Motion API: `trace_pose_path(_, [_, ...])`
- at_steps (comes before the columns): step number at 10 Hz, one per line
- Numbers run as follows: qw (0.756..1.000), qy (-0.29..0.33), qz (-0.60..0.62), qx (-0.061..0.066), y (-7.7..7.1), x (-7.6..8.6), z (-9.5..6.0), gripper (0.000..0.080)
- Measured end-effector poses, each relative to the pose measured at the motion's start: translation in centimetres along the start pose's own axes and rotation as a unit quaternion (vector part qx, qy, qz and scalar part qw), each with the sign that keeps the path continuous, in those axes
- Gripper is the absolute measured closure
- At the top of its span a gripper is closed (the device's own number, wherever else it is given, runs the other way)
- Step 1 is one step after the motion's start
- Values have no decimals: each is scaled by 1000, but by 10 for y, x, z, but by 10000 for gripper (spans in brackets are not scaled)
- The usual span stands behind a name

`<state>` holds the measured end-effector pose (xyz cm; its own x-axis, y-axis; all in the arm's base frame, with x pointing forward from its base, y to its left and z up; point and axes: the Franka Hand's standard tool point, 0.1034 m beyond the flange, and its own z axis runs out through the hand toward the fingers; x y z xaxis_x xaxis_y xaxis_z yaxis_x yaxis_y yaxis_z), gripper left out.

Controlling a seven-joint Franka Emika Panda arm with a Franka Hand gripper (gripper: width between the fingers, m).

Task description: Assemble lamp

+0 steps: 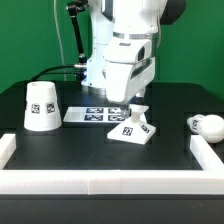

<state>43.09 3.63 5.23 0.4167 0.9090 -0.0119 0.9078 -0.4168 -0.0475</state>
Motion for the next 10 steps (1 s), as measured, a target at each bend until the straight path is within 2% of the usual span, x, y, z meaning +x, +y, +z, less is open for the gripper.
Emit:
trace_pose_path(3, [1000,0,0,1,1,1,1,100])
trace_pose_path(4, [1000,0,0,0,2,1,0,209])
trace_pose_path(5, [1000,0,0,0,2,1,0,268])
trace_pose_path(10, [1000,0,0,0,2,1,0,267])
